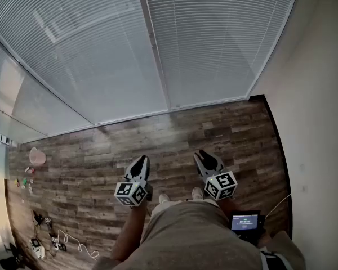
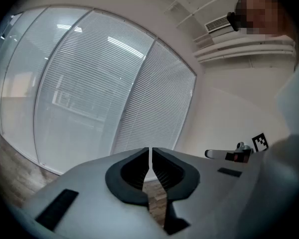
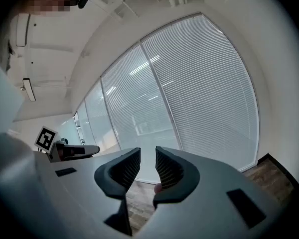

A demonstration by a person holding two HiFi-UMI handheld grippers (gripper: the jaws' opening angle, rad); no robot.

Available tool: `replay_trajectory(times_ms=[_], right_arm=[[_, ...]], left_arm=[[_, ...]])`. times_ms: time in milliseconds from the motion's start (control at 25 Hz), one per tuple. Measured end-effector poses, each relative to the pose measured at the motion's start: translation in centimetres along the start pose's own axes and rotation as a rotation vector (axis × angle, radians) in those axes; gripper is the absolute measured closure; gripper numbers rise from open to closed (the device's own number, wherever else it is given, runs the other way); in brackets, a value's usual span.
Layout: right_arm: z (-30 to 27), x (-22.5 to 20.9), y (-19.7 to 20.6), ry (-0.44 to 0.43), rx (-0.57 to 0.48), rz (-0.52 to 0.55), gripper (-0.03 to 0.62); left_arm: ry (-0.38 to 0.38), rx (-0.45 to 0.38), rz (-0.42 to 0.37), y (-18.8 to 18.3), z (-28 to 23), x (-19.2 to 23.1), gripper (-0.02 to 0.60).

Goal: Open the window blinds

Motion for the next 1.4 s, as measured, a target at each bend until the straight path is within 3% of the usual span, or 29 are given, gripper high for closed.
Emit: replay_trajectory(times_ms=[280, 680, 1120, 1400], right_arm=[[1.7, -1.7, -0.4, 0.002, 0.000, 0.008, 0.494], [4.2, -4.4, 0.0, -0.079, 0.016, -0.034, 0.462], [6.0, -6.0, -0.4, -0.115, 0.017, -0.045, 0.462], [5.3, -7.0, 0.4, -0.112, 0.032, -0.076, 0.462]], left_arm=[[-0.006, -0.003, -0.003, 0.7, -0.6, -1.7, 0.546], [-0.053, -0.025, 0.008, 3.3, -1.4, -5.1, 0.546], [-0.063, -0.020, -0.010, 4.3, -1.7, -8.2, 0.546], [-0.099, -0.017, 0.007, 5.1, -1.8, -8.1, 0.546]])
Point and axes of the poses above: the fingertips, and each gripper's own axes: z backward along the fingers, x to its left, y out of its underside, the point moved 3 cm from there along z, backward along the fingers, and after that the axes turned 12 degrees about -x, right-handed, at the moved point
